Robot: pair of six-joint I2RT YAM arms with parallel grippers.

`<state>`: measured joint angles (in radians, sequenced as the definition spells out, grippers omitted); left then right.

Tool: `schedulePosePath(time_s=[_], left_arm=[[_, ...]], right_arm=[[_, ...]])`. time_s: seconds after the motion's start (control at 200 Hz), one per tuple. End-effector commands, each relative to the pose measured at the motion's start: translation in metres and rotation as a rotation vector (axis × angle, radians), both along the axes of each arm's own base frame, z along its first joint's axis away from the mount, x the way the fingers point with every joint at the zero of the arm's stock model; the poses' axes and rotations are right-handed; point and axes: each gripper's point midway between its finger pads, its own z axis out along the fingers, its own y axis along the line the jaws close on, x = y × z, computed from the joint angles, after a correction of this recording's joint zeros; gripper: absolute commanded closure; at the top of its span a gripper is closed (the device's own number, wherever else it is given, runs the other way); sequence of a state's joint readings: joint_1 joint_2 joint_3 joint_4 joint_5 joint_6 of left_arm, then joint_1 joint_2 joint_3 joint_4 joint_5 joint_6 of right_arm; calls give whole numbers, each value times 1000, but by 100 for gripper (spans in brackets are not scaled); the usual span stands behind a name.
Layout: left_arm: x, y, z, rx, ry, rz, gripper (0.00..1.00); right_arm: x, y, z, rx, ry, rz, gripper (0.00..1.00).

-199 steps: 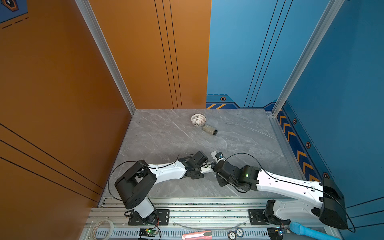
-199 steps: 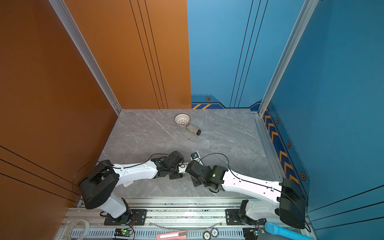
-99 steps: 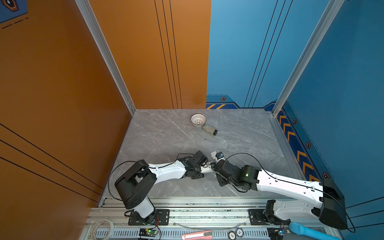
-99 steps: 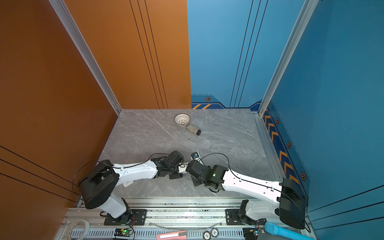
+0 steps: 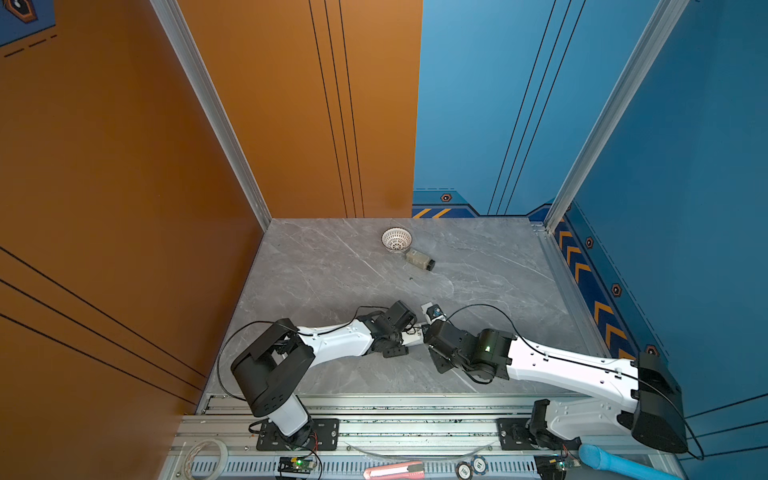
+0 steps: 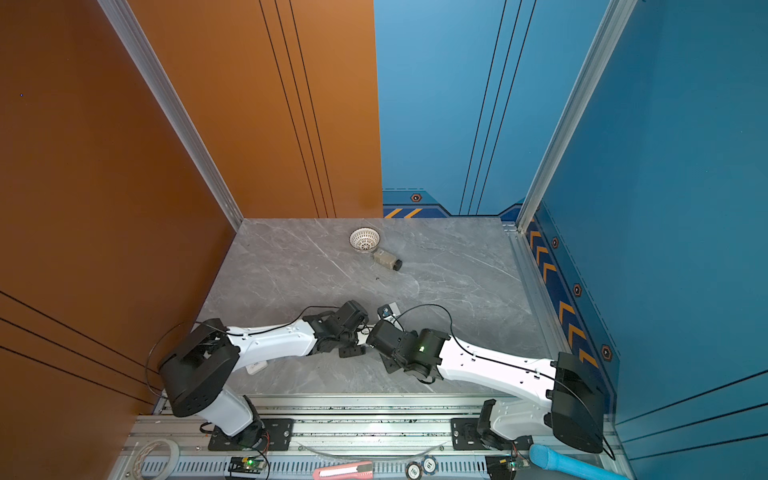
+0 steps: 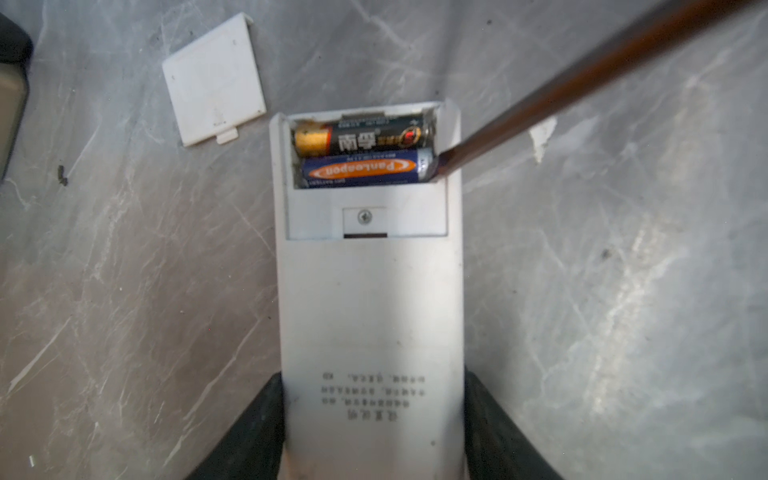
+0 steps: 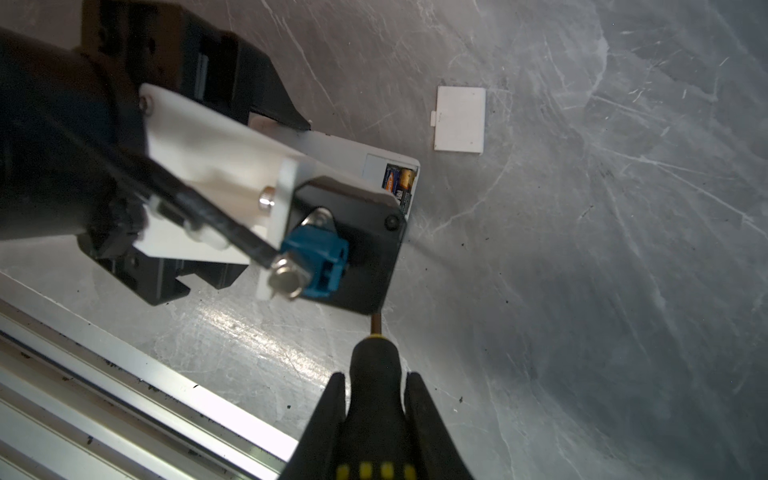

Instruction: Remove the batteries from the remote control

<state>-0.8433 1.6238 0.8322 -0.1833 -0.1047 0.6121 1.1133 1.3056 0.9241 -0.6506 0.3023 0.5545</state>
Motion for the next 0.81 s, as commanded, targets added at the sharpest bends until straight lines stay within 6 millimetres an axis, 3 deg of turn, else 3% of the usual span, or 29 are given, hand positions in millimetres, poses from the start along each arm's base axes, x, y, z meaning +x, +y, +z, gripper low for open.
schedulePosePath(time_s=[0.0,0.526,0.801], left_arm=[[-20,33,-37,152,112,8,100],[-28,31,-35,143,163,-17,100],[-30,31,-34,136,201,-21,100]], right_arm=[[-10,-20,-20,-150,47,20,100],[-7,-10,-28,-332,-160,-85,100],[-3,-3,-25,-270,-292,-152,100]])
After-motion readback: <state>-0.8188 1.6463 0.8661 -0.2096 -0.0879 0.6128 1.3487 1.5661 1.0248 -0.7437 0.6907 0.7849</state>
